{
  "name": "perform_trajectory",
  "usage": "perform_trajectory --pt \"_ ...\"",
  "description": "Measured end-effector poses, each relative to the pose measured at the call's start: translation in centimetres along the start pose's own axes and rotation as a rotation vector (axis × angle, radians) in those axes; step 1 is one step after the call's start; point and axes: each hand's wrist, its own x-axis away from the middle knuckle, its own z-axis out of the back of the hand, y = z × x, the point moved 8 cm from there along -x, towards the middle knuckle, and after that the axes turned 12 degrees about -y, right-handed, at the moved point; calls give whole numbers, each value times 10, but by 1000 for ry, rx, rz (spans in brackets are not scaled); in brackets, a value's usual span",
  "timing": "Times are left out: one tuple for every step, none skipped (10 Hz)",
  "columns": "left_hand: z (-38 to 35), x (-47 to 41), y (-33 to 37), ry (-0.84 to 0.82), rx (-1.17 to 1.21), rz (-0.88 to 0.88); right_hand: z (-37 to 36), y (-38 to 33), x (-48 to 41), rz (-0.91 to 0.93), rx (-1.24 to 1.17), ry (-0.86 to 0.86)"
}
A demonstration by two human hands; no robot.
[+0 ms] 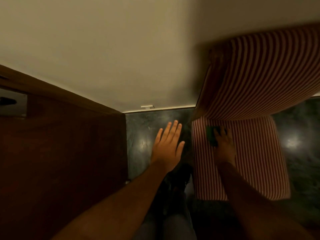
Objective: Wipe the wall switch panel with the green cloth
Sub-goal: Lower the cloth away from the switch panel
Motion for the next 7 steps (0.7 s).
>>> perform_trajectory --pt "-14 -9 2 -41 0 13 -6 1 -14 12 -16 0" --pt "-27 -14 3 -69 -22 23 -12 -2 -28 39 -2 -6" --pt "-34 -16 2 -95 -26 32 -24 -6 -38 58 37 -74" --pt "-34 -16 -2 -103 -25 42 -38 -7 -37 28 135 -132" --pt "-36 -9 -8 -121 -42 51 -45 -13 -23 25 278 -137" --pt "-24 0 -16 -114 -69 57 -28 -33 -9 56 297 -88" --pt "2 20 -23 -71 -68 72 -6 -75 19 122 274 -17"
